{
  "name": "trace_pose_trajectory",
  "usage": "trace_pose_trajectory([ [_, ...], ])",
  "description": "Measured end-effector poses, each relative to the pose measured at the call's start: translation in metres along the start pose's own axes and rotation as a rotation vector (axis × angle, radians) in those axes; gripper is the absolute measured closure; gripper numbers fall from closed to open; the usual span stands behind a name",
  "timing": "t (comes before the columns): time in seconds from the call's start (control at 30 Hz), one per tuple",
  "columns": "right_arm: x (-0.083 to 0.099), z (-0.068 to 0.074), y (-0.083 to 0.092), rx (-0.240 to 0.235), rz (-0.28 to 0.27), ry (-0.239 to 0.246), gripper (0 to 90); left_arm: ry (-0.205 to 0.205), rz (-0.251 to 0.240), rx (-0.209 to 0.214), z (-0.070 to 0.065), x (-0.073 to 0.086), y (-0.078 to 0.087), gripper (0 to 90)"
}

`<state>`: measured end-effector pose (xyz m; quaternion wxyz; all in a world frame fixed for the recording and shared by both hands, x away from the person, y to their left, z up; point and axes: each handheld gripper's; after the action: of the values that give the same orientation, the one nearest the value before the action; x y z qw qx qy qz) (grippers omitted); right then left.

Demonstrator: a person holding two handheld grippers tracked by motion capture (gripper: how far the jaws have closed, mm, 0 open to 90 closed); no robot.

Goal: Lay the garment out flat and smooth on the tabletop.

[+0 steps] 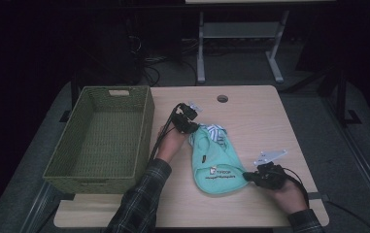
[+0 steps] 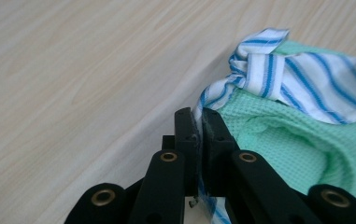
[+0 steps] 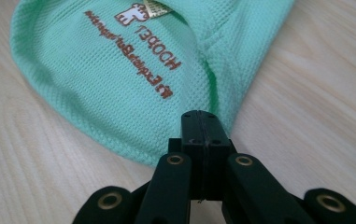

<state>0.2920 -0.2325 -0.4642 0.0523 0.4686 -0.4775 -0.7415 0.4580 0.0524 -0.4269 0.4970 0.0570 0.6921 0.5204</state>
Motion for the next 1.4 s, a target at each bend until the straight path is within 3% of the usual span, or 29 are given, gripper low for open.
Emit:
trace_pose_trajectory([
  [0.2, -0.001, 0.000, 0.000, 0.002, 0.001, 0.002, 90.0, -0.002, -0.003, 0.009, -0.004, 0.002, -0.003, 79.4],
  [0.47, -0.002, 0.000, 0.002, -0.029, -0.026, -0.013, 90.0, -0.013, -0.037, 0.010, -0.017, 0.003, 0.016, 60.1],
  [0.53, -0.005, 0.001, 0.007, -0.037, -0.062, -0.018, 89.9, -0.015, -0.047, 0.023, -0.025, 0.006, 0.022, 60.3],
  [0.73, -0.020, -0.007, 0.011, -0.016, -0.109, 0.002, 89.9, -0.034, -0.055, 0.056, -0.042, 0.025, 0.035, 78.7],
  [0.83, -0.025, -0.010, 0.010, -0.017, -0.116, -0.003, 89.9, -0.035, -0.066, 0.049, -0.044, 0.033, 0.040, 78.6],
  [0.93, -0.030, -0.015, 0.007, -0.013, -0.117, 0.000, 89.9, -0.034, -0.080, 0.035, -0.043, 0.038, 0.046, 68.9],
  [1.0, -0.036, -0.021, 0.000, -0.015, -0.113, 0.000, 89.9, -0.013, -0.093, 0.052, -0.043, 0.041, 0.049, 60.7],
  [1.17, -0.043, -0.028, -0.010, -0.013, -0.097, 0.001, 89.9, -0.001, -0.106, 0.116, -0.051, 0.050, 0.059, 61.2],
  [1.2, -0.045, -0.030, -0.012, -0.013, -0.097, 0.000, 90.0, 0.006, -0.111, 0.142, -0.053, 0.052, 0.061, 63.4],
  [1.27, -0.049, -0.033, -0.018, -0.018, -0.089, 0.007, 90.0, 0.011, -0.109, 0.199, -0.059, 0.059, 0.063, 77.7],
  [1.4, -0.050, -0.035, -0.026, -0.020, -0.077, 0.000, 90.0, -0.003, -0.083, 0.238, -0.073, 0.072, 0.061, 84.6],
])
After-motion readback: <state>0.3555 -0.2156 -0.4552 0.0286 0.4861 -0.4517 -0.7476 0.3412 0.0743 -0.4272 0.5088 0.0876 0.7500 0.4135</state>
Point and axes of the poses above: each handheld gripper's, and its own axes: y roughly backward along the jaws, x roughly out of its underside, z roughly to its left, and after that the axes turned 1 degree about -z, right-handed
